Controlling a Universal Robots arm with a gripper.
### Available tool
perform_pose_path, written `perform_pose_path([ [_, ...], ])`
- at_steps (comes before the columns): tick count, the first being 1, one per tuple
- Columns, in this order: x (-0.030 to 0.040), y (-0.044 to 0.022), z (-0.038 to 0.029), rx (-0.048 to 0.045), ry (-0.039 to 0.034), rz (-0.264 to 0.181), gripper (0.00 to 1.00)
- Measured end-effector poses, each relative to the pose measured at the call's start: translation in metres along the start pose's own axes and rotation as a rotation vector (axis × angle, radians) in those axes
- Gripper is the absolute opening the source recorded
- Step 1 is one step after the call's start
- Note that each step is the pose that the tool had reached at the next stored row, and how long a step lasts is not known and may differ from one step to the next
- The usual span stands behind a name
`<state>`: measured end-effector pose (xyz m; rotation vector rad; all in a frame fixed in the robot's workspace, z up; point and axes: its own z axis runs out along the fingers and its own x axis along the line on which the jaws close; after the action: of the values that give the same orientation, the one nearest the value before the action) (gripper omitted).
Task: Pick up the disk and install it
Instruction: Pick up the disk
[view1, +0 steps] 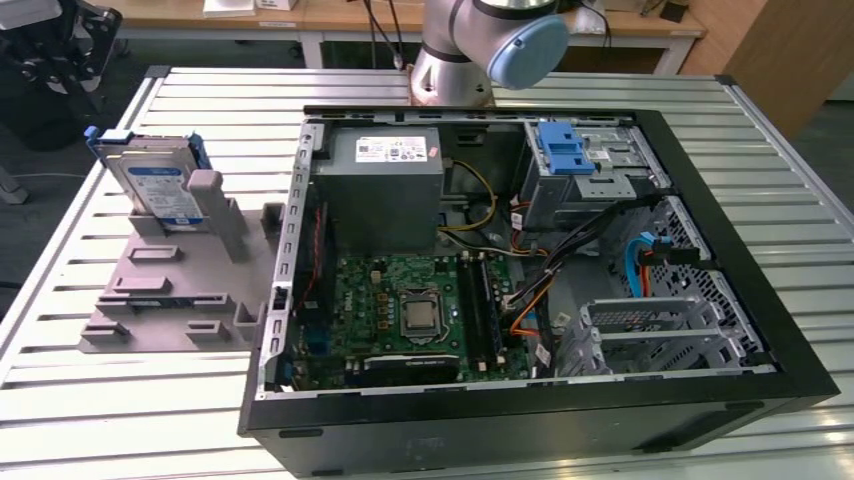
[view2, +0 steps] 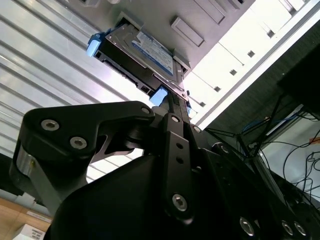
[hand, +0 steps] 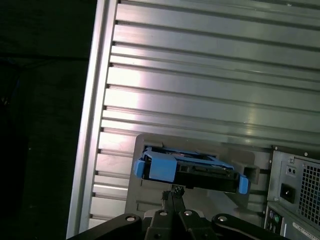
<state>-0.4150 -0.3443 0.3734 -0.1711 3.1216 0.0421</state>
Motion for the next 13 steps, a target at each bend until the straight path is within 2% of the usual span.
perform_pose_path([
  [6,0.0001,0.0000,0.0000,-0.0003,0.0007,-0.022,0.11],
  [13,0.0003,0.0000,0.0001,-0.0014,0.0020,-0.080,0.11],
])
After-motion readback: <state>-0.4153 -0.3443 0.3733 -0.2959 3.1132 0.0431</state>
